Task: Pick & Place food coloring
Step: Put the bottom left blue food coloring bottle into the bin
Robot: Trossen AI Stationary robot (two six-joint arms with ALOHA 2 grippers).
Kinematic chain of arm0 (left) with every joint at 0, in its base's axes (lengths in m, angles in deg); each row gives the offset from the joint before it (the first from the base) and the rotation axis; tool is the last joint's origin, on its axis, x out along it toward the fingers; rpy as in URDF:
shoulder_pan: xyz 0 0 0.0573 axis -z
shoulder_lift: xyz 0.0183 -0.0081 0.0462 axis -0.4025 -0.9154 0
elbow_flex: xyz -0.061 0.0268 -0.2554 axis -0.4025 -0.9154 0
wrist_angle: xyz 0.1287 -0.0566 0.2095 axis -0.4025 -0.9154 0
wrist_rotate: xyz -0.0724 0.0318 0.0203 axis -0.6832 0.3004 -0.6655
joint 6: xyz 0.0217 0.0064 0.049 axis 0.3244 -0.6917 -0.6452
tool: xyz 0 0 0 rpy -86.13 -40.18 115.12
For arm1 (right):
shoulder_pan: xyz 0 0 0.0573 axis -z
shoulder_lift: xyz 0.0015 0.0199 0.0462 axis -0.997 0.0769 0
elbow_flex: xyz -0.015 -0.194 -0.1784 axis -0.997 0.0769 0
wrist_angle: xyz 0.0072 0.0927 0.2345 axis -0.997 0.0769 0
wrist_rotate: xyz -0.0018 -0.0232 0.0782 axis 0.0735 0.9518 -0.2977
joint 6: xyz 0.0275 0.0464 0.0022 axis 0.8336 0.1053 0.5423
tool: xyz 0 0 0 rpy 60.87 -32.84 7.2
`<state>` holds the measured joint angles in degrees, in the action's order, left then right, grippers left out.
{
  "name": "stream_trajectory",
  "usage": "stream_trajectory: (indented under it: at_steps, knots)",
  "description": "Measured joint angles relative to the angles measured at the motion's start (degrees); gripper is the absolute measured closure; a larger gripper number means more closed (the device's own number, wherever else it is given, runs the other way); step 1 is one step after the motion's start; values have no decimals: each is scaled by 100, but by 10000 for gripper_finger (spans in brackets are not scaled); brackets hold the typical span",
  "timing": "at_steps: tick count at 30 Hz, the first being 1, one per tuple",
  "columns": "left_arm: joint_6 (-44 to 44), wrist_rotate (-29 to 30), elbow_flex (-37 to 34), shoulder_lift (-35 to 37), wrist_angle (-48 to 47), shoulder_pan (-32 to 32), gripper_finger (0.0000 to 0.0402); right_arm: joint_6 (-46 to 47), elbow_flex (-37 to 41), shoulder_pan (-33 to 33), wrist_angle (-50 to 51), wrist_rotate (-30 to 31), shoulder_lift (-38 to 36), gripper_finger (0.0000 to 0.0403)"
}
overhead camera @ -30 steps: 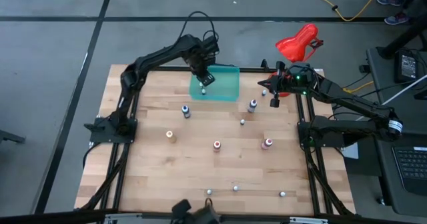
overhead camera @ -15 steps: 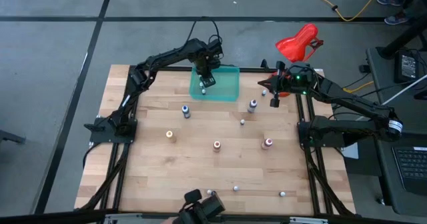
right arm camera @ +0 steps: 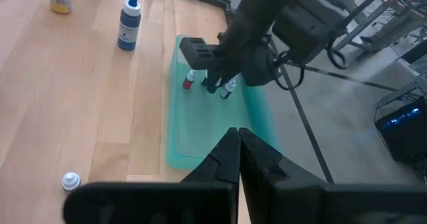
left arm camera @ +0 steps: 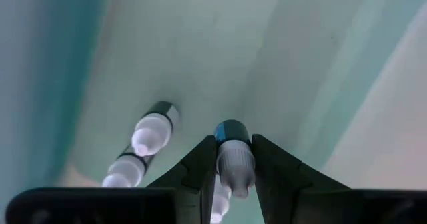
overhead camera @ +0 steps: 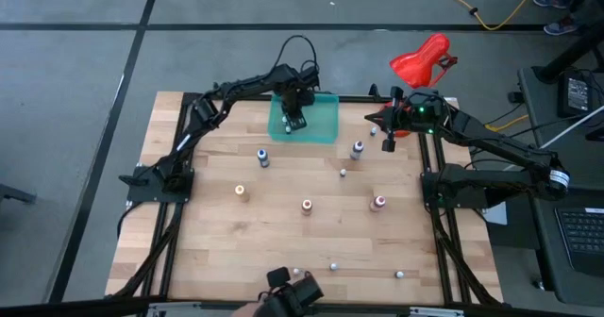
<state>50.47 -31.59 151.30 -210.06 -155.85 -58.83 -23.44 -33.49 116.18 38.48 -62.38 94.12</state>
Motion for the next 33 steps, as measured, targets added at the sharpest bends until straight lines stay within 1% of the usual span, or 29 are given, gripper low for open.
stream_trajectory:
  at_steps: [6, 12, 28, 33]
  knots:
    - [-26, 64, -11, -183, 56, 13, 319, 2, 0, 0, 2, 266, 0, 391]
    - [35, 94, -9, -208, 223, 17, 316, 0, 0, 0, 2, 301, 0, 391]
    - [78, 195, -7, -208, 143, 17, 269, -17, 0, 0, 4, 294, 0, 391]
    - [78, 193, 170, -206, -279, 20, 249, -17, 0, -1, 2, 290, 0, 391]
